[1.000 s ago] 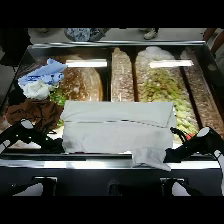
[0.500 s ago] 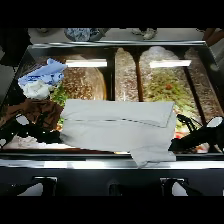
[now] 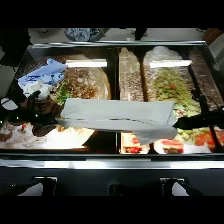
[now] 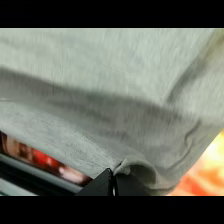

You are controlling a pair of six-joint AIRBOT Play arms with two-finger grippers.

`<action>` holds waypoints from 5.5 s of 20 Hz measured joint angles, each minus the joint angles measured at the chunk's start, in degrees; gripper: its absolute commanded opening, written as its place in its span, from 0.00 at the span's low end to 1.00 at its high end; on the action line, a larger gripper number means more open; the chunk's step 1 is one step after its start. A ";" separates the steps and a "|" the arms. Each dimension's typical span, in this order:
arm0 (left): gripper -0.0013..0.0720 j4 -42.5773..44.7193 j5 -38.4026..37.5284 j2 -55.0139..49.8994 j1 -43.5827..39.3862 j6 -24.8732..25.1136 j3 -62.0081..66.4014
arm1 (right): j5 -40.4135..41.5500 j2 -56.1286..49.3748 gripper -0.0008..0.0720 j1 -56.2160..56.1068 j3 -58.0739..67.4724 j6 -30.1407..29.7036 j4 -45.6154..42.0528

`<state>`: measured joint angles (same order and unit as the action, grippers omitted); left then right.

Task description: Fold the shirts.

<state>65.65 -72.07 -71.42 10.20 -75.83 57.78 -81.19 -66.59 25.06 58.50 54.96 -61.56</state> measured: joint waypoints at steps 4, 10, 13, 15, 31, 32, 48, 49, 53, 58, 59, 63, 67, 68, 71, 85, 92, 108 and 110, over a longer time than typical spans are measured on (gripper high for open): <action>0.06 -1.11 0.66 -9.42 -0.74 -2.40 12.31 | 7.58 -7.32 0.06 -0.04 6.21 0.94 6.54; 0.07 -6.23 1.16 -26.45 -0.94 -4.00 28.59 | 21.09 -20.63 0.07 -2.60 11.08 1.29 14.14; 0.07 -8.02 1.14 -32.30 -0.96 -5.90 31.45 | 25.73 -24.44 0.07 -4.44 11.61 1.03 14.84; 0.38 -8.81 1.11 -34.80 -1.16 -7.52 32.33 | 27.21 -25.64 0.16 -4.92 11.82 0.94 14.56; 0.75 -9.66 -10.19 -20.48 -3.61 -8.20 40.65 | 0.20 -35.87 0.97 9.84 17.51 -2.03 9.75; 0.75 -9.66 -9.88 -19.37 -4.81 -8.20 40.70 | -0.52 -37.13 0.97 8.90 17.46 -2.08 12.09; 0.07 -14.05 5.31 -30.21 -35.15 -6.75 36.22 | -2.93 -16.72 0.07 1.60 17.35 -1.36 15.85; 0.07 -16.65 8.04 -32.00 -37.44 -7.15 36.20 | -4.02 -13.57 0.07 1.60 17.35 -0.61 14.95; 0.07 -27.45 16.87 -38.47 -44.11 -7.65 38.29 | -6.84 -1.75 0.07 1.60 17.38 2.16 12.94; 0.07 -34.38 21.51 -47.06 -49.88 -11.96 45.48 | -9.57 8.31 0.07 1.60 17.38 5.14 12.02; 0.07 -35.06 22.03 -48.50 -50.69 -12.96 46.86 | -10.05 9.66 0.07 1.60 17.38 5.55 11.96; 0.07 -39.45 23.76 -53.40 -53.77 -14.73 51.06 | -11.19 12.94 0.07 1.60 17.38 6.80 11.76; 0.06 -38.95 21.07 -53.51 -53.18 -12.59 52.39 | -9.31 11.74 0.07 1.16 17.38 7.10 12.94; 0.06 -35.56 19.26 -52.02 -52.37 -12.46 52.54 | -8.61 10.69 0.07 0.24 17.38 7.10 13.73; 0.07 -18.45 12.98 -44.11 -47.87 -13.79 52.76 | -5.33 6.51 0.07 -5.68 17.38 6.69 15.52; 0.07 6.86 2.49 -4.39 -22.32 -14.82 52.89 | 19.71 -38.64 0.94 -41.79 30.77 1.70 44.04; 0.07 7.98 0.02 -2.05 -21.49 -12.98 49.57 | 10.40 -36.94 0.92 -31.95 32.26 0.72 34.62; 0.07 8.28 -0.17 -2.47 -24.63 -11.63 46.82 | 20.81 -26.27 0.07 -17.70 -3.54 -1.53 32.26; 0.07 8.26 -0.13 -3.02 -25.49 -11.63 46.80 | 22.43 -26.01 0.07 -18.01 -4.00 -3.56 35.10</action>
<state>73.91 -72.20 -74.43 -15.29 -87.46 104.57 -58.76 -92.60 7.05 54.50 51.40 -26.46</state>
